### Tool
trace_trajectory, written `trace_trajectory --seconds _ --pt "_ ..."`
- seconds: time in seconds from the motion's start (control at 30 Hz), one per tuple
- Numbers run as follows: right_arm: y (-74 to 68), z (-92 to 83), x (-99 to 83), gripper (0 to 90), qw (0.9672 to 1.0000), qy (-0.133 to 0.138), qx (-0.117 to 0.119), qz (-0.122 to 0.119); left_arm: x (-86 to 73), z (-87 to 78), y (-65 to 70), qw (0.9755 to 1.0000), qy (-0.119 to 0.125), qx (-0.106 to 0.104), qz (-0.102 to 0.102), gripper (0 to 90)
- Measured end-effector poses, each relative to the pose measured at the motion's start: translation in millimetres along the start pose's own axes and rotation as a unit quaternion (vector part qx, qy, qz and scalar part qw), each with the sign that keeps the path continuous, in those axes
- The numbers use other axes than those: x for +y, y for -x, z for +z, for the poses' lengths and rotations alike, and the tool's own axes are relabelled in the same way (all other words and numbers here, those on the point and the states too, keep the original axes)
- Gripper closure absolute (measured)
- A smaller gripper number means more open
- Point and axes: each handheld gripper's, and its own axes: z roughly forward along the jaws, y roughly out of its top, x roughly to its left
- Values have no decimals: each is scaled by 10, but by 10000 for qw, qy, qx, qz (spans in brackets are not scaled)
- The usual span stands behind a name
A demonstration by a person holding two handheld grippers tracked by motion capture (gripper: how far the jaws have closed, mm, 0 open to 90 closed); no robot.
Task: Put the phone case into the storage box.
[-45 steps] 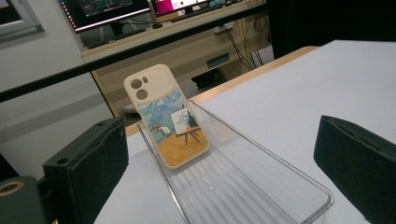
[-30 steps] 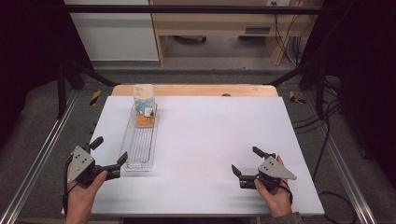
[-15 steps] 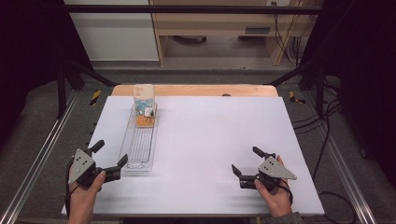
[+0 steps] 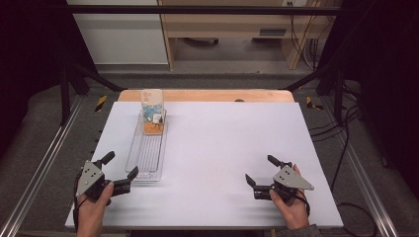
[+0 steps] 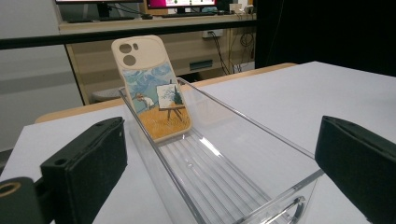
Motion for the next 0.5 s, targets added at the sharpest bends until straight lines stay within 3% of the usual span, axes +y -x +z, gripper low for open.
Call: trace_trajectory --seconds 0.5 --pt "7 1 -5 29 10000 -14 -5 0 -121 29 25 9998 -25 -170 -31 22"
